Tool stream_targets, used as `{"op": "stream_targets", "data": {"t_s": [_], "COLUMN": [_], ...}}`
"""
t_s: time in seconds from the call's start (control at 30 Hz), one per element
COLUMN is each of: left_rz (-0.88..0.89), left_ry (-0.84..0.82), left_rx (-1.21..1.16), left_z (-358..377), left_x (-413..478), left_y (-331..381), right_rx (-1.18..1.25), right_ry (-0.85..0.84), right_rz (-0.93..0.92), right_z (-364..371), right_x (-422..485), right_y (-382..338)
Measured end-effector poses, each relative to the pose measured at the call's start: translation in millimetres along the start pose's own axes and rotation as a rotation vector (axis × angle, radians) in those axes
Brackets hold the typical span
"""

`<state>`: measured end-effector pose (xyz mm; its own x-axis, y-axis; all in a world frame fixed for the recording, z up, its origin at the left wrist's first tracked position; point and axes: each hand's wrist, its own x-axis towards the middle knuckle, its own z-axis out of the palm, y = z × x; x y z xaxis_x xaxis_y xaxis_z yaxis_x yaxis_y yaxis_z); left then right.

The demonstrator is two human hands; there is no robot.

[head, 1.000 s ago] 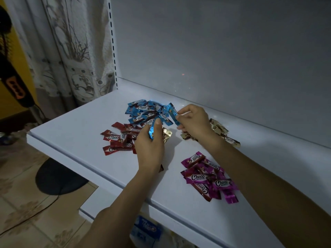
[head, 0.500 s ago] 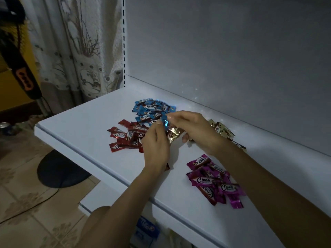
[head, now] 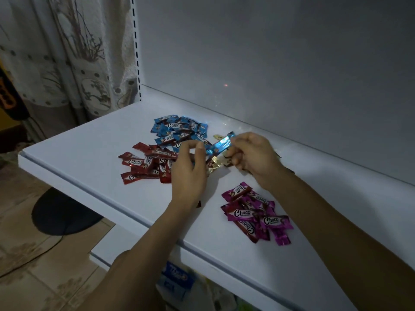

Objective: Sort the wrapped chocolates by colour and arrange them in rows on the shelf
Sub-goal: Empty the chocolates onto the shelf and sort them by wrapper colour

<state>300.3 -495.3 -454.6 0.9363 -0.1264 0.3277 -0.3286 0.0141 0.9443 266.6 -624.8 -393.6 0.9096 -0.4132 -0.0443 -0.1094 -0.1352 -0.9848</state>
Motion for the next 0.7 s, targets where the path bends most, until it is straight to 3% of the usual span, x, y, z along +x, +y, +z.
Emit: {"op": "stream_targets", "data": {"t_s": [0.1, 0.23, 0.5, 0.6, 0.7], "left_rz": [-0.074, -0.098, -0.081, -0.075, -0.088], "left_ry": [0.043, 0.044, 0.092, 0.088, 0.070], "left_rx": [-0.045, -0.049, -0.034, -0.048, -0.053], "left_z": [-1, -1, -4, -4, -3], "left_x": [5, 5, 5, 5, 3], "left_y": [-2, -4, -3, -1, 0], "right_rx": [0.162, 0.218, -0.409, -0.402, -0.211], "right_ry": [0.092, -0.044, -0.302, -0.301, -0.195], "right_rz": [0.022, 0.071, -0.008, -0.047, -0.023], "right_z": [-1, 15, 23, 18, 10], "right_x": [16, 32, -7, -19, -26], "right_y": [-13, -25, -11, 1, 10]}}
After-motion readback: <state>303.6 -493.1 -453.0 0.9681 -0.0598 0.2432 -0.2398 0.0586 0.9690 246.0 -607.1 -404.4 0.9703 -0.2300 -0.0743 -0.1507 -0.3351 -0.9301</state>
